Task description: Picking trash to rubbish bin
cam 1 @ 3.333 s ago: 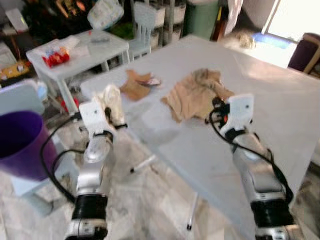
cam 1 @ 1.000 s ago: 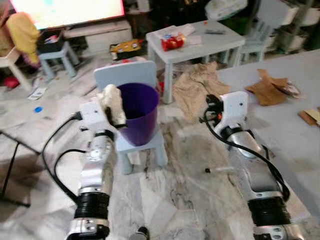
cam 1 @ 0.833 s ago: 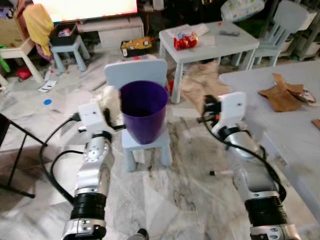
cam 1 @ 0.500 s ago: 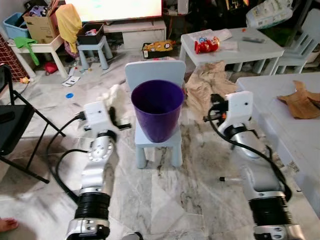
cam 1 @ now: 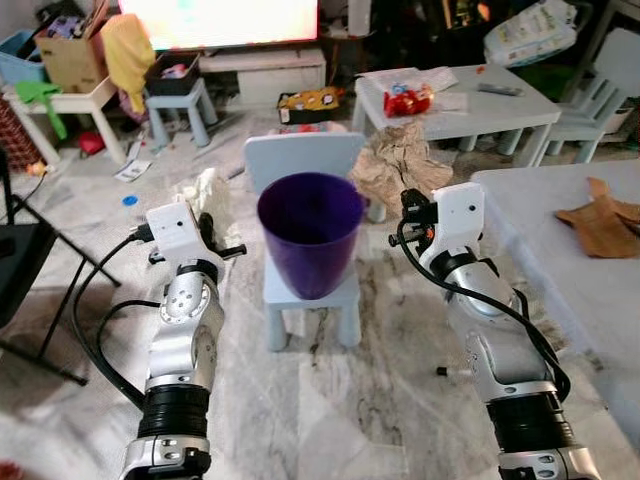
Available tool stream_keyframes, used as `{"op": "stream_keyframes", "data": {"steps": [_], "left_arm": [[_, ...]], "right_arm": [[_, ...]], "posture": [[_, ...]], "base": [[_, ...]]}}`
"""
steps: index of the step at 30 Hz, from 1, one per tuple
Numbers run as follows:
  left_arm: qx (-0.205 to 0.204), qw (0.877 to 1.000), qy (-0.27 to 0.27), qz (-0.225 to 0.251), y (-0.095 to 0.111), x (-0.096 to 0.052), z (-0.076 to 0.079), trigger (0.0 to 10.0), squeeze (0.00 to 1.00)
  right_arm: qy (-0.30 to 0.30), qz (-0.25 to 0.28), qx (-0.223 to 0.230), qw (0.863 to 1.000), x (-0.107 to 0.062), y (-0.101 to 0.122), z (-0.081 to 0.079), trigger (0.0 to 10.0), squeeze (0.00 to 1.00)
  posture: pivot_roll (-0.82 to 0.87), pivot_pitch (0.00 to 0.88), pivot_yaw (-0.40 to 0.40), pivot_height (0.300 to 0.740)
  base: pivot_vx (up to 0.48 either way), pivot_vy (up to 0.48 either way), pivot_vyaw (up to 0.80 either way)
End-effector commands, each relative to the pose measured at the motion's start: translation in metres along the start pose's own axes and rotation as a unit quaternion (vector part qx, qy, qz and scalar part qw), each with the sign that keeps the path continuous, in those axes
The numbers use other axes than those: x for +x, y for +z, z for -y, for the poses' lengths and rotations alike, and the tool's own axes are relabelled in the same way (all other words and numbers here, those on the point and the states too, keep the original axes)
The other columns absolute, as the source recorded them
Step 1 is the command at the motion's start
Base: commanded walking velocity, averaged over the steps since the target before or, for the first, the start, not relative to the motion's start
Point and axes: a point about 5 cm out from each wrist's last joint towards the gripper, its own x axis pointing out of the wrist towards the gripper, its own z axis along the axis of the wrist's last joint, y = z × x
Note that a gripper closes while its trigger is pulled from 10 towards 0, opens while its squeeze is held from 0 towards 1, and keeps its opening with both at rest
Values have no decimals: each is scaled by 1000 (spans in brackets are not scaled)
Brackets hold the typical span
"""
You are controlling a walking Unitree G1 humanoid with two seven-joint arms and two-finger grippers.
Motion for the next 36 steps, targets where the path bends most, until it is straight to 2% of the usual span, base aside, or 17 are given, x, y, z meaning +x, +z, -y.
{"op": "stream_keyframes", "data": {"steps": [1,36], "left_arm": [[7,1000,-6,5,4,2,-1,0,0],[13,1000,2,-4,0,1,-4,0,0]], "right_arm": [[-4,9,3,1000,0,5,1,0,0],[1,9,1,1000,1,5,1,0,0]], "posture": [[20,74,-17,740],[21,73,-23,740]], "base": [[465,0,0],[459,0,0]]}}
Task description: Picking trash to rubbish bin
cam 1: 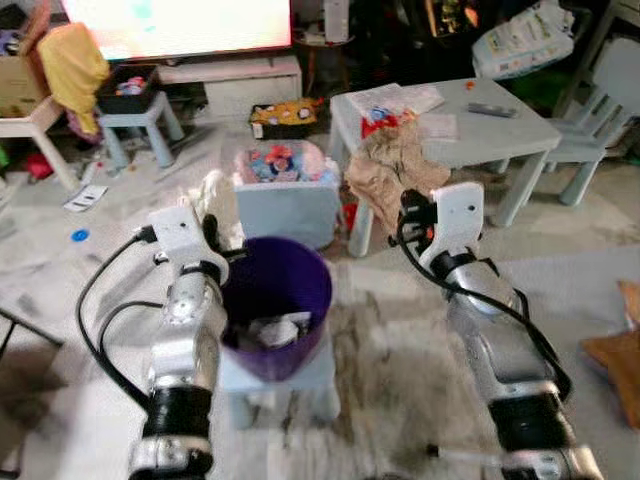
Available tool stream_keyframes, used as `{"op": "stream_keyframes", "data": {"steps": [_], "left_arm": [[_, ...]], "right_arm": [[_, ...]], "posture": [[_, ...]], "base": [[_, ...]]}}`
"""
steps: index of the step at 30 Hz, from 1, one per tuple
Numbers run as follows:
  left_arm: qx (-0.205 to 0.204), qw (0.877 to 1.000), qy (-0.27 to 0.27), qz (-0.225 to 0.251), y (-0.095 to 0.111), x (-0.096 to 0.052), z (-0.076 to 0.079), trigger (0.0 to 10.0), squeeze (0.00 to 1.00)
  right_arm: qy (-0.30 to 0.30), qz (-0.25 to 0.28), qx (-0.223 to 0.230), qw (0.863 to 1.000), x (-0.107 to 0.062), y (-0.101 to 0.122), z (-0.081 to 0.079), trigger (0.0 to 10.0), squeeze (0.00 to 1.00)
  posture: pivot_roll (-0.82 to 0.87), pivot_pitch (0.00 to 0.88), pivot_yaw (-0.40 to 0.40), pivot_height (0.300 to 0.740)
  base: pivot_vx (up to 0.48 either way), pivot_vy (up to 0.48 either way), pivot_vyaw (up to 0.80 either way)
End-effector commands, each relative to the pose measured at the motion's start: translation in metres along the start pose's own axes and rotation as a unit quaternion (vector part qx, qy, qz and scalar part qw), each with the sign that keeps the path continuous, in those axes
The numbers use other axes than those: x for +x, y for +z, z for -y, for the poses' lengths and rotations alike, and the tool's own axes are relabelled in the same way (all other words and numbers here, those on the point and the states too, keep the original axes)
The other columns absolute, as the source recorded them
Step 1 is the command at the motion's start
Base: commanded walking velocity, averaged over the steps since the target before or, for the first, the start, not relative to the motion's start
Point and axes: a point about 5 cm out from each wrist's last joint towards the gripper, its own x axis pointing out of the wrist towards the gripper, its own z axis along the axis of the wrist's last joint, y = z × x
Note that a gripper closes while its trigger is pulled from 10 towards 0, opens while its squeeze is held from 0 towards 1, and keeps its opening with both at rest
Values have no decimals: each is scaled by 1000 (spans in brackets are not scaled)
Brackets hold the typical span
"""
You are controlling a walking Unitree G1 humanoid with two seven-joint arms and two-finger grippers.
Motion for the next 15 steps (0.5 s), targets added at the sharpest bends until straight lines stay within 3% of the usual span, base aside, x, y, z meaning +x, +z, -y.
{"op": "stream_keyframes", "data": {"steps": [1,10,15], "left_arm": [[7,1000,13,11,6,1,-7,0,0],[9,999,32,-19,-7,0,-8,0,0],[11,997,53,-64,-25,-4,-13,0,0]], "right_arm": [[7,18,2,1000,3,9,-4,0,0],[6,18,1,1000,2,10,-4,0,0],[3,17,-1,1000,1,10,-1,0,0]], "posture": [[21,73,-23,740],[15,76,-24,740],[13,77,-23,740]], "base": [[337,0,0],[0,0,0],[0,0,0]]}}
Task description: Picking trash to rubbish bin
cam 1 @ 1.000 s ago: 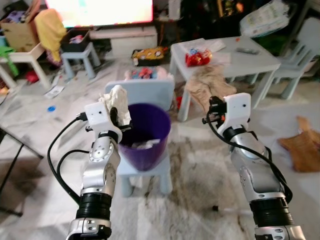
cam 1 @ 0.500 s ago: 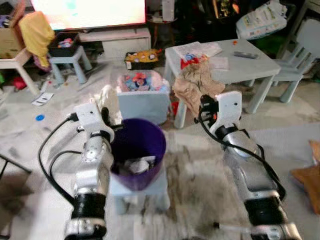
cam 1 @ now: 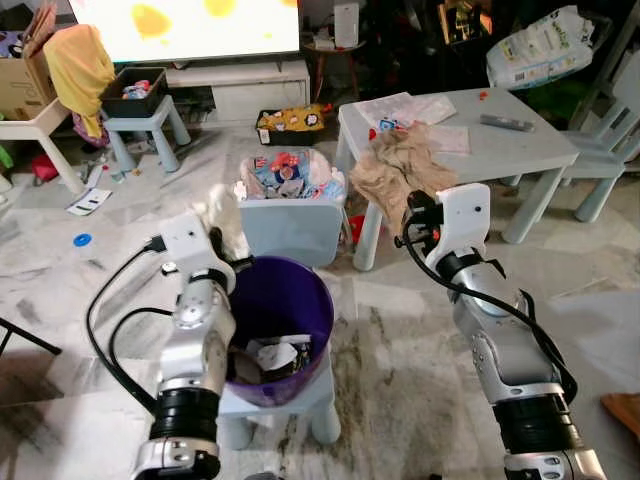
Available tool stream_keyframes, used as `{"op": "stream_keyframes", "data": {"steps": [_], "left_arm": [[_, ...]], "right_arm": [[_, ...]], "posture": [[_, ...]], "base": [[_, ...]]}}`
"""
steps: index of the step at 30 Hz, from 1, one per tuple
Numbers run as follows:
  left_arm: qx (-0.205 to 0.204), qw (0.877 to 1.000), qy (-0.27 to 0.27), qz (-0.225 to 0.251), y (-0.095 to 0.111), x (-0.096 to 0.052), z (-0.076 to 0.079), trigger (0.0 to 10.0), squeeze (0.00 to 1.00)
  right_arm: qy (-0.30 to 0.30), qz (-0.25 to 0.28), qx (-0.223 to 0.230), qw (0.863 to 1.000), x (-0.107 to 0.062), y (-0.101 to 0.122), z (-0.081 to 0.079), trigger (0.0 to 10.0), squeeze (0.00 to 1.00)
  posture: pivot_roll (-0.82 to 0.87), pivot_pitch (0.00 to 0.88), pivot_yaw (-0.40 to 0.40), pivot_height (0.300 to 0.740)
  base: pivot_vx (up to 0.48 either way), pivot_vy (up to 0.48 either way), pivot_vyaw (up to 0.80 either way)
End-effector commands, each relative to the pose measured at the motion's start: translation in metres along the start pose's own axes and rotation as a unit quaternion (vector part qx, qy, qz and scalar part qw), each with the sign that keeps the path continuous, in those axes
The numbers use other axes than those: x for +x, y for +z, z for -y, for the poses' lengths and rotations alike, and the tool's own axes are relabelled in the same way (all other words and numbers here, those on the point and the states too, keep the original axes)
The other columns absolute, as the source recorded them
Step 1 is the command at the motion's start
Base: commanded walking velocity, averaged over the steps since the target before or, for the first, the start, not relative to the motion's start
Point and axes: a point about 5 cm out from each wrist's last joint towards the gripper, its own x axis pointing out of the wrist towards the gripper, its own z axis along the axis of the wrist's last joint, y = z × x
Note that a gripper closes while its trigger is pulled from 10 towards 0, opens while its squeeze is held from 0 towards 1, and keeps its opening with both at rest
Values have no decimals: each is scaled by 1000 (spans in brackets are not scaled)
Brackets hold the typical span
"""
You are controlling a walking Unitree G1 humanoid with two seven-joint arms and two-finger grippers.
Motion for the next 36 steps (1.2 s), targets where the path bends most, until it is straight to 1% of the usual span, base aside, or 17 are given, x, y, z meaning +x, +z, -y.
{"op": "stream_keyframes", "data": {"steps": [1,6,7,9,10,12,14,16,18,19,20,21,22,29,36], "left_arm": [[10,1000,12,-27,-10,-1,-5,0,0],[9,998,20,-56,-21,-2,-7,0,0],[6,997,27,-77,-28,-2,-8,0,0],[0,995,36,-96,-34,-2,-11,0,0],[-13,993,45,-112,-40,-3,-13,0,0],[-14,989,50,-136,-49,-5,-16,0,0],[-14,988,50,-144,-52,-6,-17,0,0],[-25,981,57,-185,-68,-11,-19,0,0],[-29,979,59,-193,-71,-12,-20,0,0],[-36,976,62,-204,-76,-13,-20,3529,376],[-47,973,64,-218,-82,-16,-22,9725,1000],[-47,973,64,-218,-82,-16,-22,9725,1000],[-53,971,62,-223,-85,-16,-23,10000,1000],[-52,971,67,-225,-85,-15,-27,10000,1000],[-64,969,78,-227,-85,-16,-34,10000,1000]], "right_arm": [[-3,10,-2,1000,-1,6,3,0,0],[-3,10,-3,1000,-2,6,3,0,0],[-3,9,-3,1000,-2,6,3,0,0],[-3,8,-3,1000,-2,6,3,0,0],[-3,8,-4,1000,-3,6,3,0,0],[-3,7,-5,1000,-4,6,4,0,0],[-3,6,-5,1000,-4,6,4,0,0],[-4,4,-7,1000,-6,5,5,0,0],[-4,4,-7,1000,-6,5,6,0,0],[-5,4,-8,1000,-7,5,7,0,0],[-6,3,-9,1000,-7,6,8,0,0],[-6,3,-9,1000,-7,6,8,0,0],[-7,2,-9,1000,-8,6,8,0,0],[-5,1,-8,1000,-7,5,6,0,0],[0,-1,-3,1000,-6,4,1,0,0]], "posture": [[10,81,-24,740],[8,85,-24,740],[8,85,-24,740],[6,91,-26,740],[3,95,-28,740],[0,99,-29,740],[-4,103,-30,740],[-9,106,-30,740],[-9,106,-30,740],[-15,110,-29,740],[-15,110,-29,740],[-15,110,-29,740],[-15,110,-29,740],[-5,107,-29,740],[12,104,-26,740]], "base": [[0,0,0],[0,0,0],[0,0,0],[0,0,0],[0,0,0],[0,0,0],[0,0,0],[0,0,0],[0,0,0],[0,0,0],[0,0,0],[0,0,0],[0,0,0],[0,0,0],[0,0,0]]}}
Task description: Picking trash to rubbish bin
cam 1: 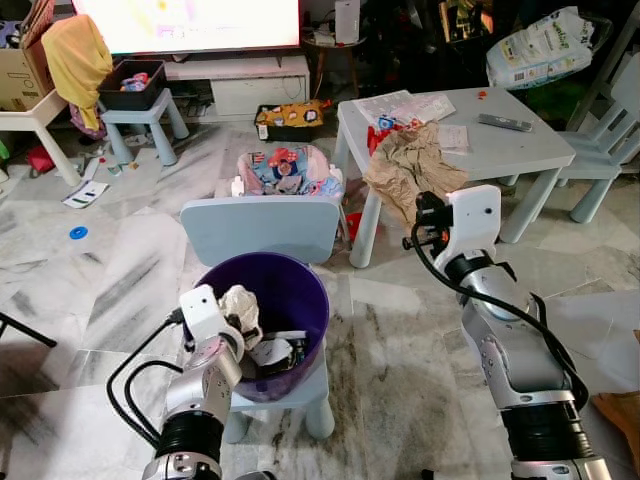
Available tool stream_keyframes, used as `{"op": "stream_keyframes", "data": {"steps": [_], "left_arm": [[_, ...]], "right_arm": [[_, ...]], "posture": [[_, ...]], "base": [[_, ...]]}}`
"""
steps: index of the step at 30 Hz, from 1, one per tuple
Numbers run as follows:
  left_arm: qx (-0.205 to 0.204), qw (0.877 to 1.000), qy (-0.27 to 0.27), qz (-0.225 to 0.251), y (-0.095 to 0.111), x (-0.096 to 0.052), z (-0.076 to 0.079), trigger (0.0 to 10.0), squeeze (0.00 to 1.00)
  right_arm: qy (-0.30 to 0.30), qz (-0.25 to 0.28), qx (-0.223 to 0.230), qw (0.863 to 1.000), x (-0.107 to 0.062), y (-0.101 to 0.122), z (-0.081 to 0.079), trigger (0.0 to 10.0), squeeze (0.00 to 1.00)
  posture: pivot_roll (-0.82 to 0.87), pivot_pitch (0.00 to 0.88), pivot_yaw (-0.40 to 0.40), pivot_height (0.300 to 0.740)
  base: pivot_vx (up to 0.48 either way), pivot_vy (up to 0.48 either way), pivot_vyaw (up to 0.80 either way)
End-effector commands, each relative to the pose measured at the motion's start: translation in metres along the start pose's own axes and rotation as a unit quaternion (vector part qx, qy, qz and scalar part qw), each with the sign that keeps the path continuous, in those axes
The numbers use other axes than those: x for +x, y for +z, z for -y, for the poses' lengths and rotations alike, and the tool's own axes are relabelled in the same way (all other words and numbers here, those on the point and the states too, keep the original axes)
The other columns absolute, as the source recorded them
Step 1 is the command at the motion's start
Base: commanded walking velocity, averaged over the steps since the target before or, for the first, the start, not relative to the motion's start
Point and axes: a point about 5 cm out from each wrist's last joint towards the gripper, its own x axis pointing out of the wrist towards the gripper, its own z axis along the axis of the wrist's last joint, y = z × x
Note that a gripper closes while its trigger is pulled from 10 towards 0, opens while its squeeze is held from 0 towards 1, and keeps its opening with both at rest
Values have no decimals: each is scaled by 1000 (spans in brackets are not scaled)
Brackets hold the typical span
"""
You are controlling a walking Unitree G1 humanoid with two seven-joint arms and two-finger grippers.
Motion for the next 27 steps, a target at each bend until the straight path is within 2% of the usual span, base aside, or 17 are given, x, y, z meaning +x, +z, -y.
{"op": "stream_keyframes", "data": {"steps": [1,10,15,19,20,21,22,24,27], "left_arm": [[-4,1000,5,-9,-3,0,-3,10000,1000],[-8,1000,4,-16,-3,1,-5,10000,1000],[16,1000,8,-10,-2,1,-6,10000,1000],[68,996,-5,57,17,-7,3,10000,1000],[107,990,-12,94,26,-15,5,10000,682],[107,990,-12,94,26,-15,5,10000,682],[145,984,-4,105,28,-20,2,10000,0],[141,984,4,107,28,-23,-2,10000,0],[122,987,13,108,26,-29,-9,10000,0]], "right_arm": [[3,-2,1,1000,0,-1,-1,0,0],[3,-1,4,1000,1,-1,-3,0,0],[2,0,4,1000,1,-1,-3,0,0],[2,0,6,1000,1,-2,-3,0,0],[3,0,8,1000,1,-3,-5,0,0],[3,0,8,1000,1,-3,-5,0,0],[4,-1,9,1000,2,-3,-7,0,0],[7,-2,-2,1000,3,-4,-9,0,0],[12,-3,9,1000,4,-6,-13,0,0]], "posture": [[13,104,-25,740],[20,98,-21,740],[19,97,-18,740],[23,95,-16,740],[23,95,-16,740],[23,95,-16,740],[57,96,-11,740],[70,98,-11,740],[79,99,-12,740]], "base": [[0,0,0],[0,0,0],[0,0,0],[0,0,0],[0,0,0],[0,0,0],[0,0,0],[0,0,800],[0,0,800]]}}
